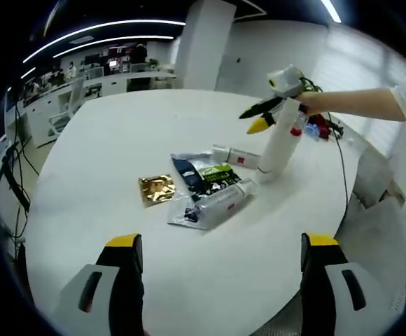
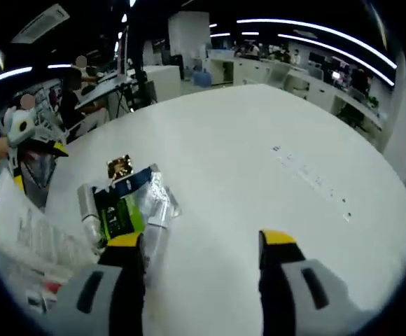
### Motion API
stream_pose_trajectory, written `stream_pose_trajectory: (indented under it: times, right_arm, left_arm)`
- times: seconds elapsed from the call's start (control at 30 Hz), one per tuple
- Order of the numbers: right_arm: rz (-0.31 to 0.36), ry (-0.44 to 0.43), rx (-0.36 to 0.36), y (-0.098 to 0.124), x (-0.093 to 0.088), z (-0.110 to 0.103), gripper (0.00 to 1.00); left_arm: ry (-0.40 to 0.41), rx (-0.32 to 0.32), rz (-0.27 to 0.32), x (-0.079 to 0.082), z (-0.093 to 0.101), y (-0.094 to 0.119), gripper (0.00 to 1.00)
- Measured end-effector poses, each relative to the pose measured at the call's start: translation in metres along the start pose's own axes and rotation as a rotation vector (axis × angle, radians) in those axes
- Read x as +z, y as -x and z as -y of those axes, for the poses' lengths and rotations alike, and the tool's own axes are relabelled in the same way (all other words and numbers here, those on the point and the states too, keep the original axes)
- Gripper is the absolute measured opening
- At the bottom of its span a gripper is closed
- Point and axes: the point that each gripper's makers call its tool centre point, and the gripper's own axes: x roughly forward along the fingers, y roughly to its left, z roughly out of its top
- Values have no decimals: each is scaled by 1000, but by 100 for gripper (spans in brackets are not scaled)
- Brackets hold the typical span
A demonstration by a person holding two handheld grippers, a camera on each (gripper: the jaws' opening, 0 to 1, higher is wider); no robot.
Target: Arrange the skincare products in the storage area until every visible bottle or jar stands upright without overlapping.
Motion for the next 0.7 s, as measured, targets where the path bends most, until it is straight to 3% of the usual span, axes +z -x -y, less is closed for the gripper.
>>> stream_pose_trajectory:
  times: [0.13, 0.37, 0.47, 0.7]
  right_arm:
    - [-80, -41, 79, -20, -13, -17, 51]
    - [-104, -96, 175, -38, -15, -35, 44]
    - [-120, -82, 191, -42, -17, -40, 38]
    - [-158, -27, 216, -48, -23, -48, 36]
  left_arm:
    - [5, -4, -3, -1, 0, -3, 91]
    - [8, -5, -11, -5, -2, -3, 91]
    - [15, 0, -12, -7, -5, -3, 91]
    - [18, 5, -16, -8, -8, -3, 91]
